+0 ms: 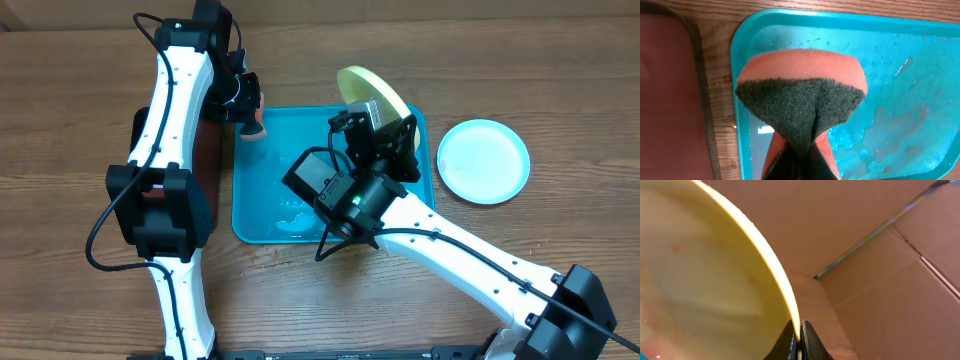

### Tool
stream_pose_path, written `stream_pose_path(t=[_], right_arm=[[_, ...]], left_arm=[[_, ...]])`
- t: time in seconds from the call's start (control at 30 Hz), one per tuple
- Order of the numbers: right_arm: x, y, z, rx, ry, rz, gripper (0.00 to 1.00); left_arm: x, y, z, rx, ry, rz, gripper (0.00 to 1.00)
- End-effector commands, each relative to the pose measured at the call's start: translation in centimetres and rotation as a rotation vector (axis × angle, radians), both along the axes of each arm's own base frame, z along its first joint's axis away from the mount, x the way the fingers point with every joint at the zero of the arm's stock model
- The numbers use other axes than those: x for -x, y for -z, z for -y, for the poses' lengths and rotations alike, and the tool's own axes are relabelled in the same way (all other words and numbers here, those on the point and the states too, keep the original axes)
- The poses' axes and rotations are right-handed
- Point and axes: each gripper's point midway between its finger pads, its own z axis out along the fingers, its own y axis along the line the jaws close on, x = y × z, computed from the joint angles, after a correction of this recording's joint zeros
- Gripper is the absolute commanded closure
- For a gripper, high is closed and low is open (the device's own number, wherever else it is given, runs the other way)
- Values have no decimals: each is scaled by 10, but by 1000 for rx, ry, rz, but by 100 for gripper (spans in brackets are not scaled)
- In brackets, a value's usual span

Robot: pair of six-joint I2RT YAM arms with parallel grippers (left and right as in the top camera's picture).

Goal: Clean dirty plates on tray and stack at the side
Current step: 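Lift the yellow plate with the right gripper and carry it right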

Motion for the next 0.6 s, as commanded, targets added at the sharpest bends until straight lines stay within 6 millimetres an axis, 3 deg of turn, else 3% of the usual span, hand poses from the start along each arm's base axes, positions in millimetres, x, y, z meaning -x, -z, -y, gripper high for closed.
stream_pose_path(t=[0.0,0.07,0.23,0.37,0.57], right_arm=[[0,-3,-3,-44,-2,34,96],[-2,15,-9,-135,-30,-35,96],[2,91,-31,-455,-114,-433,96],[-2,115,-18,-605,-76,-572,96],[-23,135,10,-872,-109,-758,96]], left_arm=[[0,-2,6,-4,0,4,96],[0,-2,6,-4,0,4,96],[0,-2,6,-4,0,3,96],[1,-2,5,-5,0,-3,96],[6,-1,5,-8,0,-23,96]])
